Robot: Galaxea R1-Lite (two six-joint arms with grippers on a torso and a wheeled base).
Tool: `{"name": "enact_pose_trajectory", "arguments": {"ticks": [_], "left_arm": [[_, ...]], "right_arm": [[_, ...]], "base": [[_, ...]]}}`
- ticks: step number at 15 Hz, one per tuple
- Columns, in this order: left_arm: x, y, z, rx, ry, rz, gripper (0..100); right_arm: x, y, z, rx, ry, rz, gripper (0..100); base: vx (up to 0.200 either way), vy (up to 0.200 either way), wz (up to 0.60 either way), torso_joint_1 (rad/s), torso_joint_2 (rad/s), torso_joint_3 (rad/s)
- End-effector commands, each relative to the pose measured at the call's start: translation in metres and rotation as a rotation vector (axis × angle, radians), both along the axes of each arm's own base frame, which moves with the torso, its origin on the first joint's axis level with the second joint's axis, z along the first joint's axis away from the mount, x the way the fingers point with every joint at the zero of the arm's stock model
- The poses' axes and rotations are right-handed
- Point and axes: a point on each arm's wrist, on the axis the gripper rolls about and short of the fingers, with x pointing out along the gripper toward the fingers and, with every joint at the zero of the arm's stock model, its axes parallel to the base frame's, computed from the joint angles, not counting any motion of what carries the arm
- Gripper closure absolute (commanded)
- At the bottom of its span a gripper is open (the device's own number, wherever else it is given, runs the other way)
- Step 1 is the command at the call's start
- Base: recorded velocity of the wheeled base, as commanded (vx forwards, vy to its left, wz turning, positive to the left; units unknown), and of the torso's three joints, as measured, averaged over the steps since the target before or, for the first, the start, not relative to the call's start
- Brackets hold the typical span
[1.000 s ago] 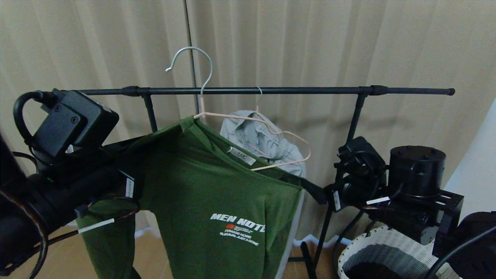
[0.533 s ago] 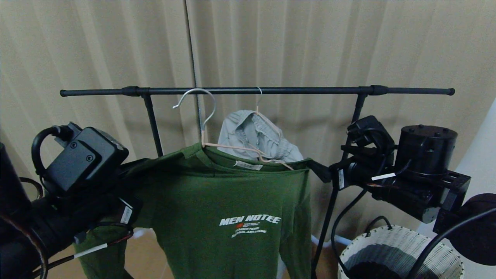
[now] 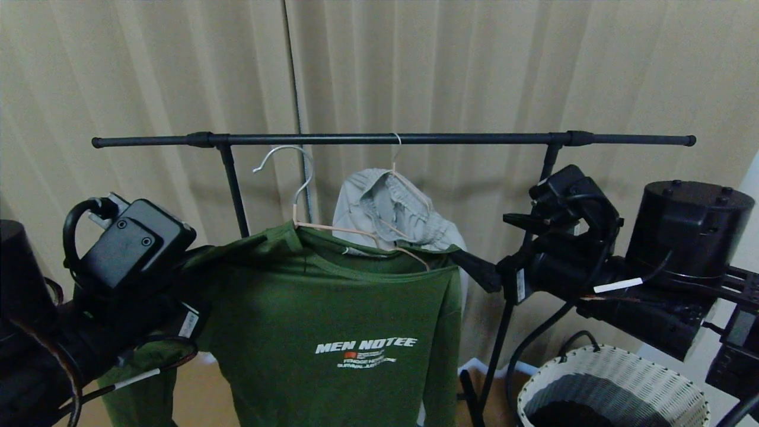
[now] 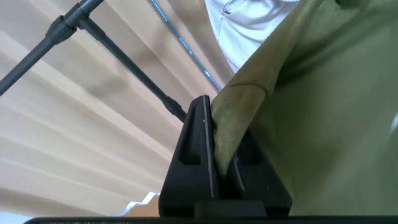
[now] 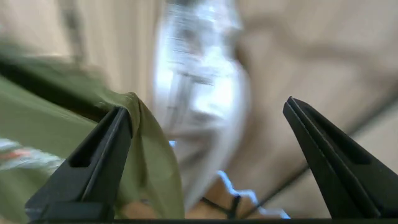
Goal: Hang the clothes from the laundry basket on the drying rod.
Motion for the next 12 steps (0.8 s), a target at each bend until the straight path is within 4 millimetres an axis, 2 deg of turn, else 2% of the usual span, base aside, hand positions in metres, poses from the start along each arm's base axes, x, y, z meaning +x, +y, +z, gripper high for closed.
{"name": "enact_pose_trajectory", "arguments": {"ticks": [1, 4, 9, 12], "left_arm": [[0.002, -0.004, 0.001, -0.019, 0.003, -0.014, 100], [0.001, -0.017, 0.009, -0.121, 0.002, -0.053, 100], [0.004, -0.018, 0.020, -0.176, -0.027, -0.052, 100], [0.007, -0.020, 0.020, -0.195, -0.018, -0.051, 100]], "right_arm": [[-0.010, 0.000, 0.010, -0.004, -0.044, 0.061, 0], [-0.011, 0.002, 0.009, -0.073, -0.080, 0.110, 0], [-0.021, 0.001, 0.005, -0.150, -0.029, 0.148, 0], [-0.032, 0.001, 0.009, -0.200, -0.042, 0.183, 0]], "base": [[0.000, 0.000, 0.00, 0.000, 0.00, 0.000], [0.000, 0.000, 0.00, 0.000, 0.00, 0.000], [0.000, 0.000, 0.00, 0.000, 0.00, 0.000], [0.000, 0.000, 0.00, 0.000, 0.00, 0.000]]}}
